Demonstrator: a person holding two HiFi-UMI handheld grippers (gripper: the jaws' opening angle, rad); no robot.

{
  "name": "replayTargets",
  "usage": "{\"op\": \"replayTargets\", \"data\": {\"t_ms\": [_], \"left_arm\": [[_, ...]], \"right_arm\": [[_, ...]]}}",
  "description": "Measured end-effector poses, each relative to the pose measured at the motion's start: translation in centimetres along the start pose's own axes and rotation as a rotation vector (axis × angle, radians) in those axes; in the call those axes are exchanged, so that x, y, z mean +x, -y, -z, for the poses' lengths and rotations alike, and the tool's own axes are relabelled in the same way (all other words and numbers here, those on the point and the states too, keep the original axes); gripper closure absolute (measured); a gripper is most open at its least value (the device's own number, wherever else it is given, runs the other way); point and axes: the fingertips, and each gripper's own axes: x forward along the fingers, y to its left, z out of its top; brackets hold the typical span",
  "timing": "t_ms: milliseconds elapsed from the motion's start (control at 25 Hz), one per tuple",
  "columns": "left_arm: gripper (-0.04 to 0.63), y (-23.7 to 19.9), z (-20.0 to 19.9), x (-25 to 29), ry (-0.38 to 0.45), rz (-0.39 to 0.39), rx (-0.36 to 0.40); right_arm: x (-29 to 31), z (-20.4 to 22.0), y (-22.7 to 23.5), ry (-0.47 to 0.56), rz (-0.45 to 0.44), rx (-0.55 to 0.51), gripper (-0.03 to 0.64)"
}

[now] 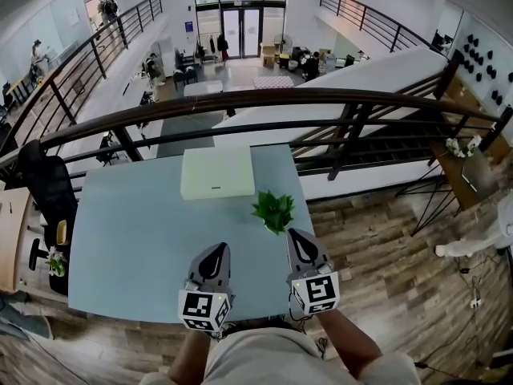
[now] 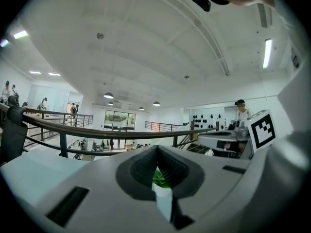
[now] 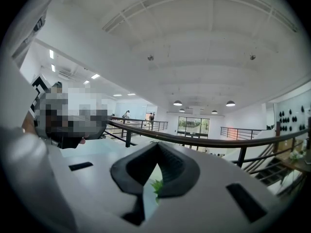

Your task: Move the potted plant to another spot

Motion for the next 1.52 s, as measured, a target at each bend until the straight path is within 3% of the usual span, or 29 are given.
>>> {"op": "replayTargets", "data": {"t_ms": [800,1520], "left_arm": [[0.583,1.4,0.3,1.8,-0.009,0.038,-0.006],[0.583,1.2,0.2,1.6,-0.011,0.026,0.0]], "right_arm": [[-0.4,-1.3,0.2,0.007,-0.044,-0.066,0.615],[-0.6,-0.9,1.5,0.003,-0.01,-0.026,0.614]]}}
